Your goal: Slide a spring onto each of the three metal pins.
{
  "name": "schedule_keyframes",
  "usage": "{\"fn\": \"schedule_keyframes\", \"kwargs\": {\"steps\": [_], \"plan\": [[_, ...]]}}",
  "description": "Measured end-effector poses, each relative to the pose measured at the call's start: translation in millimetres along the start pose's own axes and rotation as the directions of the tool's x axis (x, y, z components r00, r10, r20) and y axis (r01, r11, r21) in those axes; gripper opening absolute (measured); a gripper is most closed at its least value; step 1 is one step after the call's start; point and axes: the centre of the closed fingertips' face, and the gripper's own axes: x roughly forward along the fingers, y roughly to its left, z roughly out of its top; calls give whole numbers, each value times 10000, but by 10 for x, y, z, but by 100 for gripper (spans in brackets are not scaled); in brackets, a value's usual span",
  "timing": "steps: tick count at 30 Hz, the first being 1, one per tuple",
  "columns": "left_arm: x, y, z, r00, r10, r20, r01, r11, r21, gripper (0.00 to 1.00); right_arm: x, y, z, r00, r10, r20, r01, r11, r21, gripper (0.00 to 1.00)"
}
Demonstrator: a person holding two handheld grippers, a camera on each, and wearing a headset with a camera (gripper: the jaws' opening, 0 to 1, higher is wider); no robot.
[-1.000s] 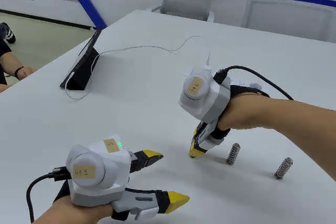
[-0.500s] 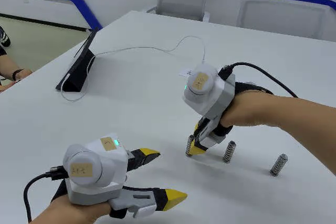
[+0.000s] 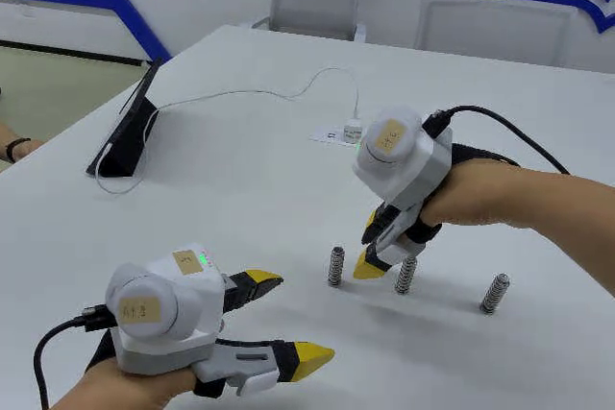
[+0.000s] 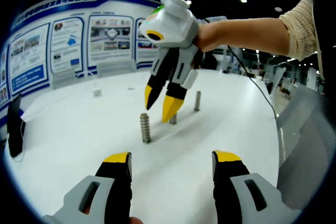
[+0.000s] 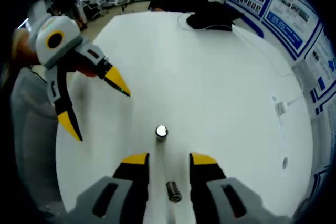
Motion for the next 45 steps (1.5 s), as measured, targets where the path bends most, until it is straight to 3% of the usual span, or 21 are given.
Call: {"fn": "schedule_keyframes", "kwargs": {"steps": [13, 23, 34, 45], "plan": [[50, 18, 45, 10000, -17, -82, 17, 10000, 82, 65, -186, -74, -216, 9983, -463, 359, 440, 9971, 626, 38], [76, 25, 49, 9999, -28, -152, 30, 9999, 123, 66, -342, -152, -472, 9929, -944, 726, 840, 9874, 1343, 44], [100, 52, 55, 9998, -23, -179, 25, 9999, 129, 68, -529, -191, -696, 9797, -1595, 1214, 1314, 9684, 2119, 49], [125, 67, 73, 9998, -61, -171, 64, 9998, 183, 69, -683, -170, -969, 9587, -2330, 1634, 1767, 9375, 2999, 53]]}}
